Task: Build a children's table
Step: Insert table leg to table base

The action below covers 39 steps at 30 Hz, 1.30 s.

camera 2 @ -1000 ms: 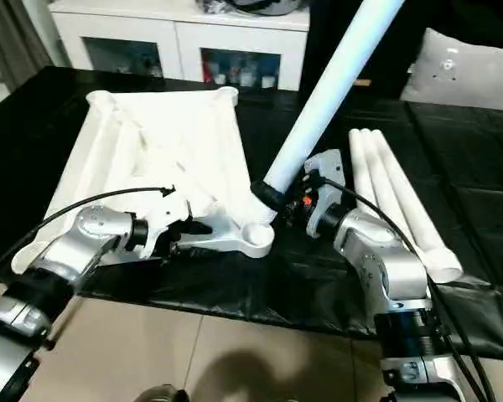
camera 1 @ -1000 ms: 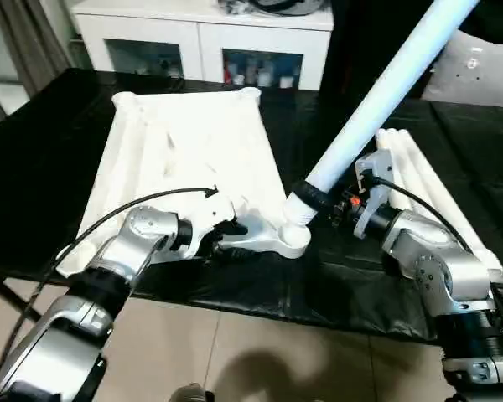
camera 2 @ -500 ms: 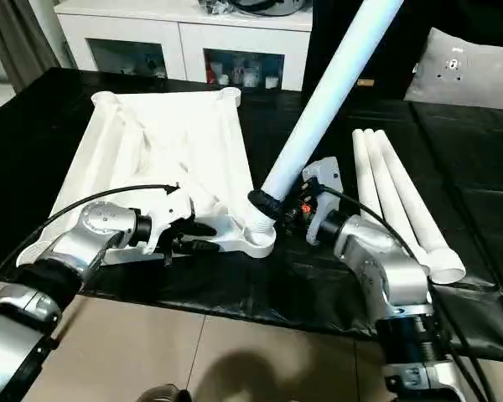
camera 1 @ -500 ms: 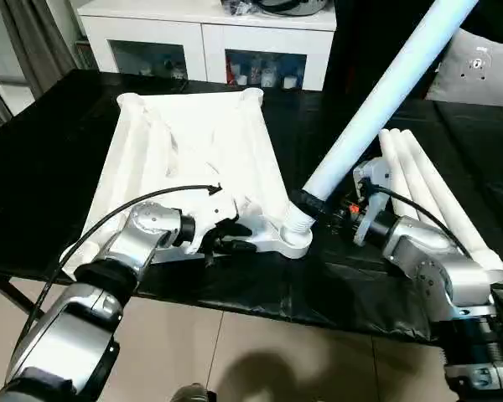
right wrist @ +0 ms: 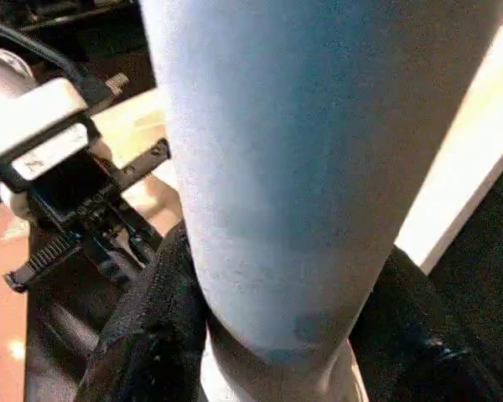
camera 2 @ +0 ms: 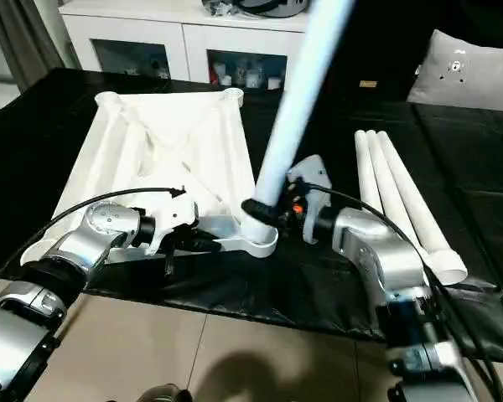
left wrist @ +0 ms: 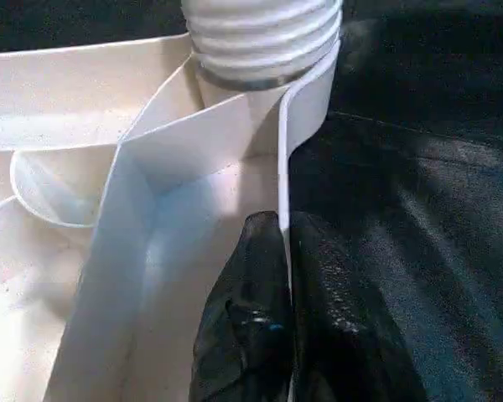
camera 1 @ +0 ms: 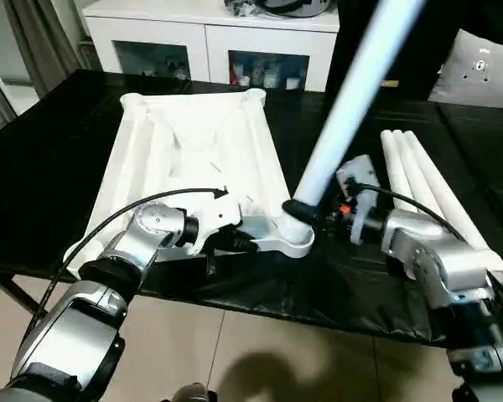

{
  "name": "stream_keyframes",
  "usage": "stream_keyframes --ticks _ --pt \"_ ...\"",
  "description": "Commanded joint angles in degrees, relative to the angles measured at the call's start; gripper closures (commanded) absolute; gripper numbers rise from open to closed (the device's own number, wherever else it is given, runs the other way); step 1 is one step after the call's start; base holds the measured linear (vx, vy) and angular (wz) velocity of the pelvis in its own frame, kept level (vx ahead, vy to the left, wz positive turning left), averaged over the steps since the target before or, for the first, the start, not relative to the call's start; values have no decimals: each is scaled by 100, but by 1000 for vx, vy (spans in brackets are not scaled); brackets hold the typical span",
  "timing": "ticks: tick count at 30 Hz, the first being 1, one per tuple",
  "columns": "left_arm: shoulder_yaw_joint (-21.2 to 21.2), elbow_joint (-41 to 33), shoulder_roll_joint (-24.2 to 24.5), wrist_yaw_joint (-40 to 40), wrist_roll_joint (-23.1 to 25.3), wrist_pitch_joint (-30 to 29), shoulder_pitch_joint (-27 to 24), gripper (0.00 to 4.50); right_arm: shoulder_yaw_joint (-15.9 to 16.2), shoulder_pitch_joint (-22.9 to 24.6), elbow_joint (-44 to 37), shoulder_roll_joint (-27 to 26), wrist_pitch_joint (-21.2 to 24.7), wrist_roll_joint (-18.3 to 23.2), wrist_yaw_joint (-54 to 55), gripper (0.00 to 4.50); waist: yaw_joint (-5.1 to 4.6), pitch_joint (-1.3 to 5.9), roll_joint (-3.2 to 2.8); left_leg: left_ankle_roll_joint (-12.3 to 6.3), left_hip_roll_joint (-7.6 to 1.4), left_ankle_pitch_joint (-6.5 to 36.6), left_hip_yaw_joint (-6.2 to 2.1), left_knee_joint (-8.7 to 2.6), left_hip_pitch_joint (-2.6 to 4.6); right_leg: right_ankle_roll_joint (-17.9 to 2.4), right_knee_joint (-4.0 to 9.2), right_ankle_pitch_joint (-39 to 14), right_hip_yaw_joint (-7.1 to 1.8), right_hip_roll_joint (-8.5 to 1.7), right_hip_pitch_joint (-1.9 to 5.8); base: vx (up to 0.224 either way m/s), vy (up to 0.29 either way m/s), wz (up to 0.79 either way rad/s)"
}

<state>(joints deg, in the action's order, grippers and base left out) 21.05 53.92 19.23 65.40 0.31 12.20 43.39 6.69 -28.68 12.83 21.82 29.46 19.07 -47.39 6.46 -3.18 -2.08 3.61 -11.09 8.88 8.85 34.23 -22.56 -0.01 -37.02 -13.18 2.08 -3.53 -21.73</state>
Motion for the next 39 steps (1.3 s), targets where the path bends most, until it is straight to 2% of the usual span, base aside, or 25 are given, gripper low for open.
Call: stream_keyframes --ticks 1,8,9,10,17,24,25,26,27,28,30,31,33,34,35,36,37,39 --pt "51 77 12 4 200 -12 41 450 109 -222 126 88 76 -172 -72 261 5 428 68 16 -167 937 7 -369 124 -1383 430 -1 -201 -427 247 0 0 0" --pt "73 67 19 74 294 48 46 450 299 -380 325 222 232 -307 -271 261 10 418 80 -27 -174 974 17 -369 128 -1362 446 -138 -206 -433 245 0 0 0" --pt "81 46 23 98 301 64 45 450 324 -391 370 228 219 -320 -294 261 9 417 99 -30 -178 973 19 -370 131 -1363 448 -136 -208 -436 242 0 0 0" --pt "88 29 26 117 307 75 44 450 341 -399 403 231 203 -330 -309 261 12 418 88 -31 -178 969 19 -369 131 -1370 445 -129 -208 -437 238 0 0 0" --pt "46 -289 -17 318 238 18 26 450 337 -460 775 121 131 -357 -374 261 9 418 99 -50 -178 965 25 -369 129 -1396 443 -124 -203 -438 230 0 0 0" --pt "17 -397 -13 420 218 -44 17 450 42 -381 1169 25 89 -165 -456 261 11 419 100 -69 -183 982 31 -368 126 -1440 441 -92 -202 -439 231 0 0 0" --pt "11 -403 -11 418 215 -51 14 450 9 -363 1195 20 89 -142 -466 261 22 423 54 -60 -185 983 21 -367 127 -1443 435 -87 -200 -445 230 0 0 0" --pt "-7 -412 -6 396 217 -65 10 450 -96 -301 1271 3 84 -64 -485 261 15 426 82 -68 -185 985 27 -367 124 -1466 435 1 -198 -438 240 0 0 0" --pt "-34 -409 0 362 225 -89 10 450 -280 -195 1381 -35 65 78 -481 261 27 426 52 -70 -187 983 21 -367 124 -1473 432 19 -198 -446 238 0 0 0" --pt "-53 -411 0 348 222 -107 8 450 -380 -136 1438 -59 25 149 -473 261 33 436 37 -73 -193 999 23 -360 131 -1496 433 66 -198 -453 235 0 0 0" --pt "-99 -419 -9 308 198 -140 -5 450 -519 -20 1506 -91 -82 245 -461 262 43 438 43 -78 -197 1017 21 -366 130 -1522 434 143 -192 -449 239 0 0 0" --pt "-121 -412 -18 279 188 -154 -11 450 -547 62 1510 -95 -159 245 -433 262 42 433 27 -77 -190 1020 16 -367 121 -1534 424 167 -186 -437 240 0 0 0" --pt "-137 -398 -26 238 187 -156 -15 450 -567 145 1490 -100 -235 237 -407 262 45 430 39 -69 -192 1077 18 -374 134 -1534 442 78 -183 -440 238 0 0 0" --pt "-164 -345 -47 110 206 -134 -16 450 -633 351 1323 -140 -435 229 -328 262 51 425 -11 -43 -194 1141 12 -376 134 -1522 448 13 -187 -442 229 0 0 0" --pt "-178 -324 -57 64 206 -130 -17 450 -658 442 1230 -158 -535 218 -277 262 59 422 14 -29 -202 1211 12 -382 141 -1492 462 -31 -196 -452 227 0 0 0" --pt "-190 -314 -64 29 208 -127 -19 450 -644 526 1161 -159 -664 145 -227 262 69 425 -5 -18 -201 1217 4 -387 143 -1481 459 -40 -194 -451 231 0 0 0" --pt "-194 -314 -66 24 207 -129 -20 450 -640 544 1149 -160 -701 118 -216 262 66 420 13 -4 -197 1238 1 -397 139 -1462 464 -62 -192 -445 232 0 0 0" --pt "-205 -305 -79 -8 213 -137 -29 450 -482 709 1041 -130 -989 -161 -118 262 61 404 -32 58 -196 1407 -8 -412 143 -1416 491 -298 -193 -444 212 0 0 0"
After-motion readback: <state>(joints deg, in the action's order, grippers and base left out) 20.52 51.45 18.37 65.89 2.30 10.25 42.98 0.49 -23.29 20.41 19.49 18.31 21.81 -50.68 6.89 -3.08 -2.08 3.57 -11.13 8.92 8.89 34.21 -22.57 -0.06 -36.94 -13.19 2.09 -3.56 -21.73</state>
